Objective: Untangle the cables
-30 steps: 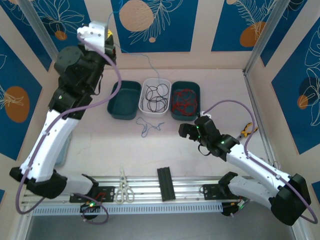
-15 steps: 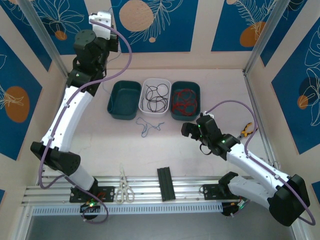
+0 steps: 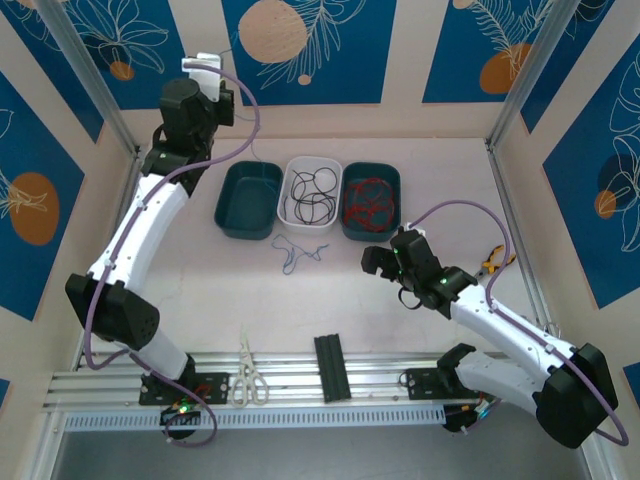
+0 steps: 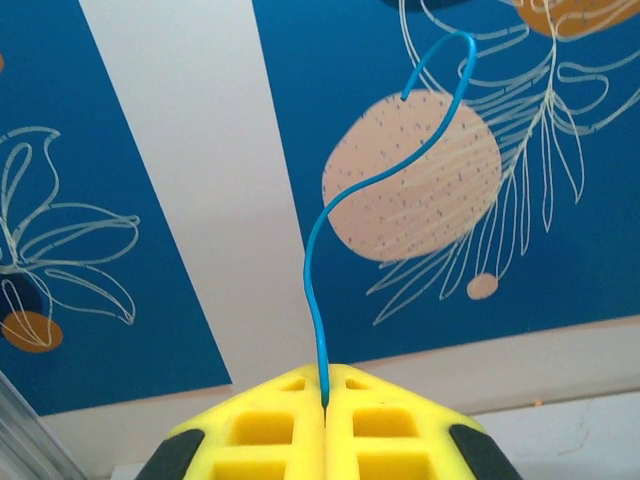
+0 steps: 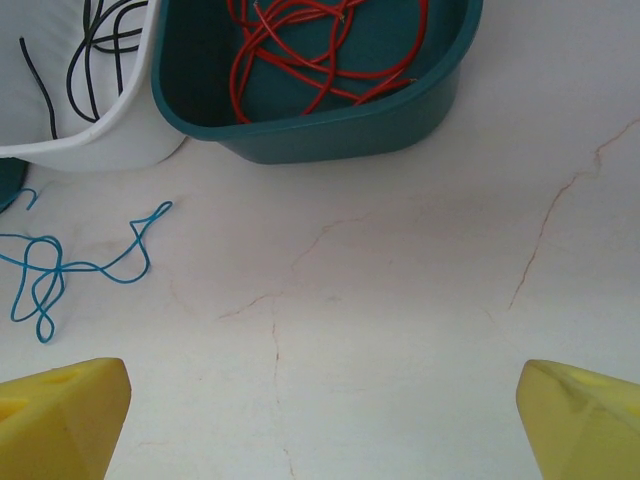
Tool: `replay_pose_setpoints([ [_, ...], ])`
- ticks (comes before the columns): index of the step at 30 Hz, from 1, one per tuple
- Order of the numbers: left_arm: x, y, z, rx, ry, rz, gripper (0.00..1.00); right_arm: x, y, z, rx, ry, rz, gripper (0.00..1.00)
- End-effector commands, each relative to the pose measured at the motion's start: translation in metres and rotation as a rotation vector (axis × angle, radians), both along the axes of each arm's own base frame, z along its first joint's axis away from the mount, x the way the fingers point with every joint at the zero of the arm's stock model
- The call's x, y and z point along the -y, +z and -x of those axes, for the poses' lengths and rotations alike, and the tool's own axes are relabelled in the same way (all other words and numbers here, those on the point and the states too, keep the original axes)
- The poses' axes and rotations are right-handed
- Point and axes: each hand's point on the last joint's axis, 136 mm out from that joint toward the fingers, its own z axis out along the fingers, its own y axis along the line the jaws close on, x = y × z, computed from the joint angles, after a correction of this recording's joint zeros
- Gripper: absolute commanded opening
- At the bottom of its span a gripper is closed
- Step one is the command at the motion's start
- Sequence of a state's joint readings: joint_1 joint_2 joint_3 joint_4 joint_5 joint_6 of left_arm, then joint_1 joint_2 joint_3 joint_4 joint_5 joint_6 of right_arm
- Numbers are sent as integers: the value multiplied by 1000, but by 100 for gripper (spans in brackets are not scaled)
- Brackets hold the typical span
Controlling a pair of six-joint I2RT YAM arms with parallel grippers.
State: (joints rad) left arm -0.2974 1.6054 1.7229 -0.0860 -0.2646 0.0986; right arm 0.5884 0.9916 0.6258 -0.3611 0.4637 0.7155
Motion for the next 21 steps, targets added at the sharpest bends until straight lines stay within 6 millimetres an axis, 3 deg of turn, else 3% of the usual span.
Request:
replay_pose_setpoints([
  [1,3,-5,7,-10,-35,11,0,-3,5,-2,3,-4,-26,99],
  [11,8,-105,12,-334,-83,-140,0,-2,7,-3,3,-15,-26,99],
  [21,19,-191,7,-598,-169,-108,0,1,6,0,-20,-36,-26,99],
])
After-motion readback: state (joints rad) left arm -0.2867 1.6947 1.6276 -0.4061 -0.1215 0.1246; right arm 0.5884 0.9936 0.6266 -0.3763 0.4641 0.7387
